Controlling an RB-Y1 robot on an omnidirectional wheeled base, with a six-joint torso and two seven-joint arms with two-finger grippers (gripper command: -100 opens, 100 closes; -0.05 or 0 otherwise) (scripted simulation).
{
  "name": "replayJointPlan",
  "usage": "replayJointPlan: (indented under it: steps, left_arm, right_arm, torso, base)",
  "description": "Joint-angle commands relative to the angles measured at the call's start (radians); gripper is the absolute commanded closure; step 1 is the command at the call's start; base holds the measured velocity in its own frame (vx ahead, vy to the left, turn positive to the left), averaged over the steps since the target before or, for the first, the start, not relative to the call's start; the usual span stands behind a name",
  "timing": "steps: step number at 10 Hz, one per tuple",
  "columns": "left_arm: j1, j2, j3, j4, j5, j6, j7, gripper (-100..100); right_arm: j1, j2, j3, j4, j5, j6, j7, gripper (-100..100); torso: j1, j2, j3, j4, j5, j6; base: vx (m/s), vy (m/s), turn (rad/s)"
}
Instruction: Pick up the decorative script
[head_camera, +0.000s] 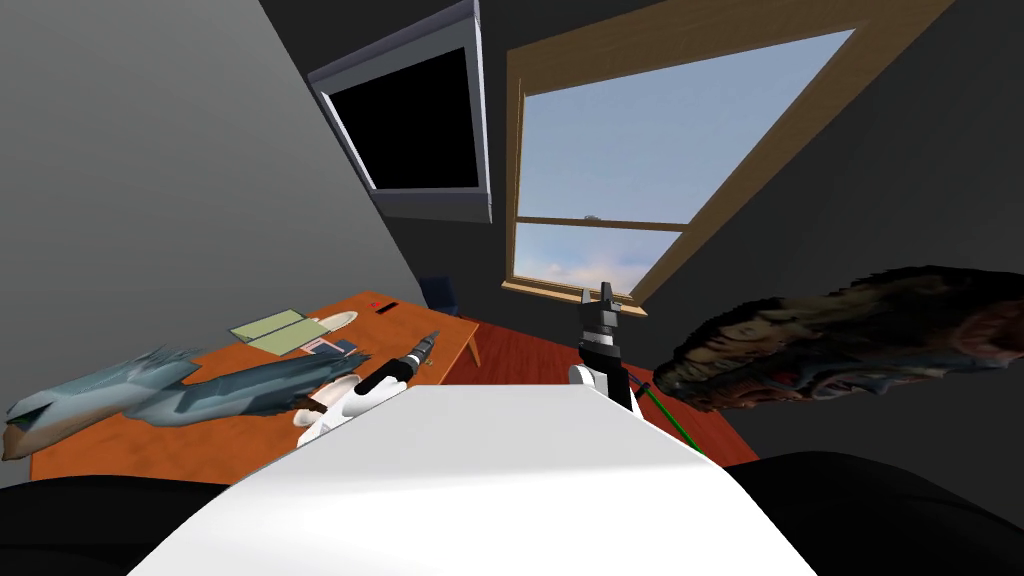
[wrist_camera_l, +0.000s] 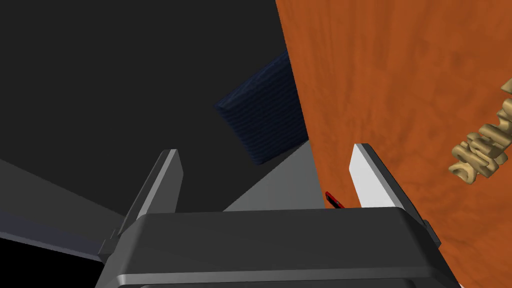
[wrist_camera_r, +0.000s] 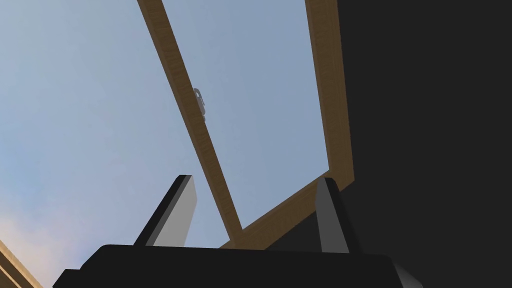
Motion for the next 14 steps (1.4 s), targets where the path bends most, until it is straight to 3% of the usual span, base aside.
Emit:
replayJointPlan:
  steps: [1,2,5,7,13,14]
  left_arm:
    - [-0.001,0.014,0.000,0.017,0.017,0.044,-0.016,-100]
    - [-0.003,0.041,0.000,0.050,0.051,0.075,-0.043,-100]
    - [-0.005,0.067,0.001,0.082,0.084,0.147,-0.070,-100]
    - [-0.007,0.116,0.002,0.139,0.143,0.220,-0.121,-100]
    - [-0.010,0.177,0.002,0.223,0.236,0.379,-0.190,-100]
    - [-0.010,0.177,0.002,0.223,0.236,0.385,-0.190,-100]
  right_arm:
    - [0.000,0.000,0.000,0.000,0.000,0.000,0.000,0]
    - [0.000,0.000,0.000,0.000,0.000,0.000,0.000,0]
    - [0.000,0.000,0.000,0.000,0.000,0.000,0.000,0]
    - [0.000,0.000,0.000,0.000,0.000,0.000,0.000,0]
    - [0.000,0.000,0.000,0.000,0.000,0.000,0.000,0]
    - [0.000,0.000,0.000,0.000,0.000,0.000,0.000,0]
  torso:
    - [0.000,0.000,0.000,0.000,0.000,0.000]
    - [0.000,0.000,0.000,0.000,0.000,0.000]
    - [0.000,0.000,0.000,0.000,0.000,0.000]
    - [0.000,0.000,0.000,0.000,0.000,0.000]
    - [0.000,0.001,0.000,0.000,0.000,0.000]
    - [0.000,0.000,0.000,0.000,0.000,0.000]
  base:
    - [0.036,0.011,-0.057]
    - [0.042,0.005,-0.106]
    - [0.037,0.005,-0.059]
    - [0.055,0.012,-0.103]
    - [0.038,0.012,-0.059]
    - [0.040,0.009,-0.037]
